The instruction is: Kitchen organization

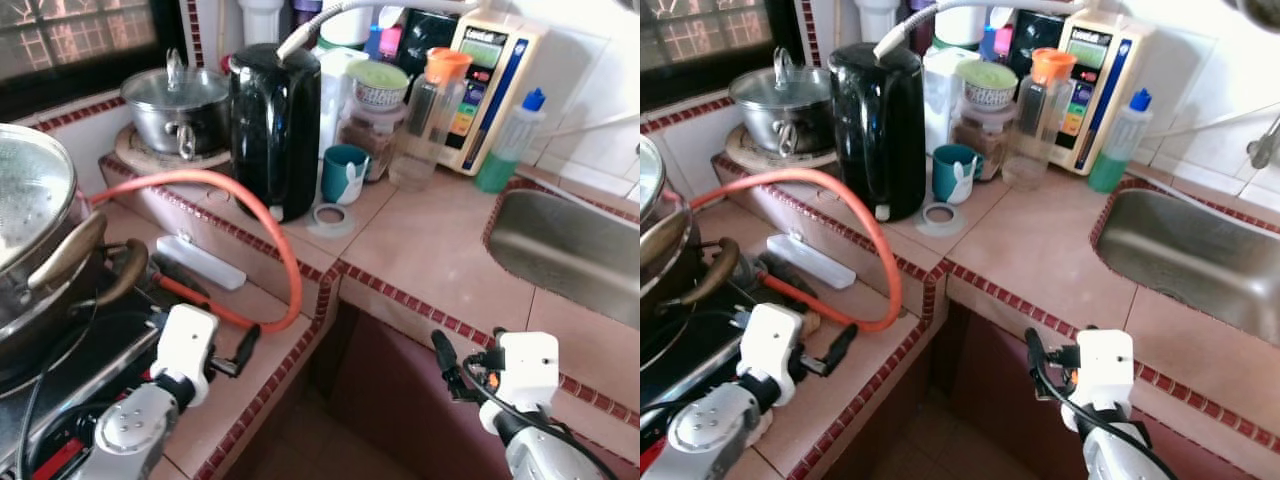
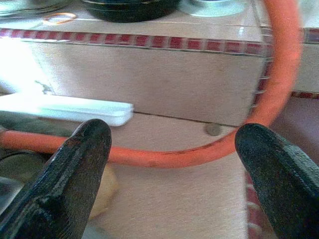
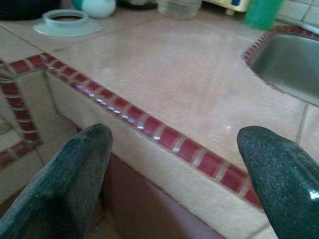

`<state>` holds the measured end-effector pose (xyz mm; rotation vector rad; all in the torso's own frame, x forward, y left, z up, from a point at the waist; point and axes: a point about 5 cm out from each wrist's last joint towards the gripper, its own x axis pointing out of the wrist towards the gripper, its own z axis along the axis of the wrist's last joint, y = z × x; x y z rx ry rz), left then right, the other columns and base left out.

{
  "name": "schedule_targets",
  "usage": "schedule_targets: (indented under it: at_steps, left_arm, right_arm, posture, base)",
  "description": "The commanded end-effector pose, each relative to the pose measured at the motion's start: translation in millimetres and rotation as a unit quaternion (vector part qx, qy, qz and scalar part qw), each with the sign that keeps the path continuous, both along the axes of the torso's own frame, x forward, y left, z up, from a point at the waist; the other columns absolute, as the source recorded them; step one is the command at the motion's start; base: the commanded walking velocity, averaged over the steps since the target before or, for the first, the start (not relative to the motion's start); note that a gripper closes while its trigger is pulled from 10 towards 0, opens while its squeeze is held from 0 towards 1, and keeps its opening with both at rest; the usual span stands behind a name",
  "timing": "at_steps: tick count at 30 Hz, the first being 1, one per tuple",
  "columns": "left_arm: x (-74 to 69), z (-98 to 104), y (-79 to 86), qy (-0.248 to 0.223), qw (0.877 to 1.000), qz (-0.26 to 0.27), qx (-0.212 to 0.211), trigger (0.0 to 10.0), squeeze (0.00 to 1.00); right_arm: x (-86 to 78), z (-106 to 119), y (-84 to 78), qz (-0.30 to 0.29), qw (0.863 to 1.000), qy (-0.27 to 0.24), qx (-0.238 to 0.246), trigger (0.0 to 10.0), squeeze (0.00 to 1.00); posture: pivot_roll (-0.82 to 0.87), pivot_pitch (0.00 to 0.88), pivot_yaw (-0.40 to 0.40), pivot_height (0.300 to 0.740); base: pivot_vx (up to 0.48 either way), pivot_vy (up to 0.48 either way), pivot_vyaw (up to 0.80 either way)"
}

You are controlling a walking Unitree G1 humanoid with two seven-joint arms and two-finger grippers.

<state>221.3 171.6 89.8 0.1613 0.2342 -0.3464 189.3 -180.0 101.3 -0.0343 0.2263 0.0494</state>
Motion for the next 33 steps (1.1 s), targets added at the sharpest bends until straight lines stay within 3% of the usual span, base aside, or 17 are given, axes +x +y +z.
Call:
schedule_targets:
  at_steps: [1, 13, 20, 33]
  left_arm:
    - [1.0, 1.6, -6.7, -0.006, 1.0, -0.008, -0.002, 10.0, 0.0]
    - [0.7, 0.6, -7.9, -0.006, 1.0, -0.009, -0.004, 10.0, 0.0]
    - [0.5, 0.2, -8.0, -0.006, 1.0, -0.007, -0.003, 10.0, 0.0]
    - [16.5, 10.7, -14.5, -0.039, 0.999, -0.01, -0.016, 10.0, 0.0]
  right_arm:
    - [0.3, 0.5, -6.2, -0.01, 1.0, 0.0, -0.009, 10.0, 0.0]
    - [0.8, 0.0, -5.5, -0.008, 1.0, 0.001, -0.011, 10.0, 0.0]
    - [0.9, -0.3, -5.5, -0.007, 1.0, 0.001, -0.011, 10.0, 0.0]
    - [3.9, 10.5, -7.0, -0.019, 0.999, -0.024, -0.023, 10.0, 0.0]
  posture:
    - [0.11, 0.0, -0.05, 0.74]
    - [0.11, 0.0, -0.053, 0.74]
    - [0.12, 0.0, -0.053, 0.74]
    - [0.1, 0.0, -0.042, 0.74]
  base:
    - [0.0, -0.27, 0.0]
    - [-0.043, -0.282, 0.0]
    - [0.0, 0.0, 0.0]
    - [0.0, 0.0, -0.1]
